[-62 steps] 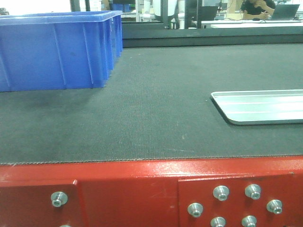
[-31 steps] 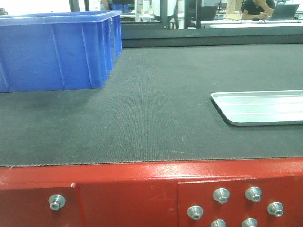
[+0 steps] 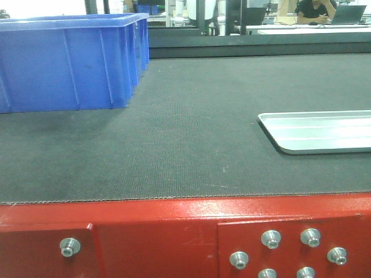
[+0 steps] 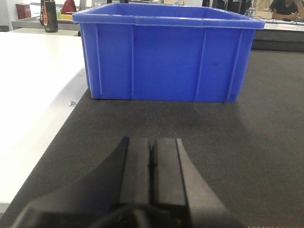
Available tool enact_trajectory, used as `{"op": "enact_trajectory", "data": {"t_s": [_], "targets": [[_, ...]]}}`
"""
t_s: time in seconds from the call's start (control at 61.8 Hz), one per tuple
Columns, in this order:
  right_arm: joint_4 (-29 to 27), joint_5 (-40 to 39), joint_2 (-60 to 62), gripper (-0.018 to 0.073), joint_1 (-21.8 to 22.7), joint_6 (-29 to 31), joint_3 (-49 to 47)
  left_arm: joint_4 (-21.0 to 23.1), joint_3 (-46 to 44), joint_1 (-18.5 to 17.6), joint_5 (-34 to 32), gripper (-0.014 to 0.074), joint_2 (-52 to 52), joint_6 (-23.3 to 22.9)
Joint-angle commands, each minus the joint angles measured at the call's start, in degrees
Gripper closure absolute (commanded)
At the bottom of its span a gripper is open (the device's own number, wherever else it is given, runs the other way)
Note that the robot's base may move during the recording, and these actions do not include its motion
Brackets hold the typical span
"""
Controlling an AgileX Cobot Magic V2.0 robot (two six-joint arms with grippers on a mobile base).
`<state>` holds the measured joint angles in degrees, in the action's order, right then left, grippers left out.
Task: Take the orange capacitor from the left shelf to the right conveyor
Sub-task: 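Move the right gripper with the capacitor over the metal tray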
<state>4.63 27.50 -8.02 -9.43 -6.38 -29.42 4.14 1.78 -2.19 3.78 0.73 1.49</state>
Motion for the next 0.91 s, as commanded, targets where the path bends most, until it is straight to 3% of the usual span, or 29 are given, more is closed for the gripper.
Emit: {"op": "enact_trajectory", "data": {"t_s": [0.0, 0.243, 0.372, 0.598, 0.889], "targets": [[0.0, -5.5, -0.8, 0.0463, 0.3, 0.4, -1.9, 0.1, -0.3, -0.4, -5.2, 0.0723, 0.6, -0.1], [-0.9, -4.9, -2.0, 0.0463, 0.3, 0.4, -1.7, 0.1, -0.3, -0.4, -5.2, 0.0723, 0.6, -0.1], [-0.9, -9.2, -9.2, 0.0463, 0.3, 0.4, -1.8, 0.1, -0.3, -0.4, -5.2, 0.0723, 0.6, -0.1], [-0.9, -32.2, -35.0, 0.0463, 0.3, 0.4, -5.2, 0.1, -0.3, -0.4, -5.2, 0.0723, 0.6, -0.1], [-0.9, -54.8, -62.2, 0.0463, 1.8, 0.4, -8.6, 0.1, -0.3, -0.4, -5.2, 0.0723, 0.6, -0.1]]}}
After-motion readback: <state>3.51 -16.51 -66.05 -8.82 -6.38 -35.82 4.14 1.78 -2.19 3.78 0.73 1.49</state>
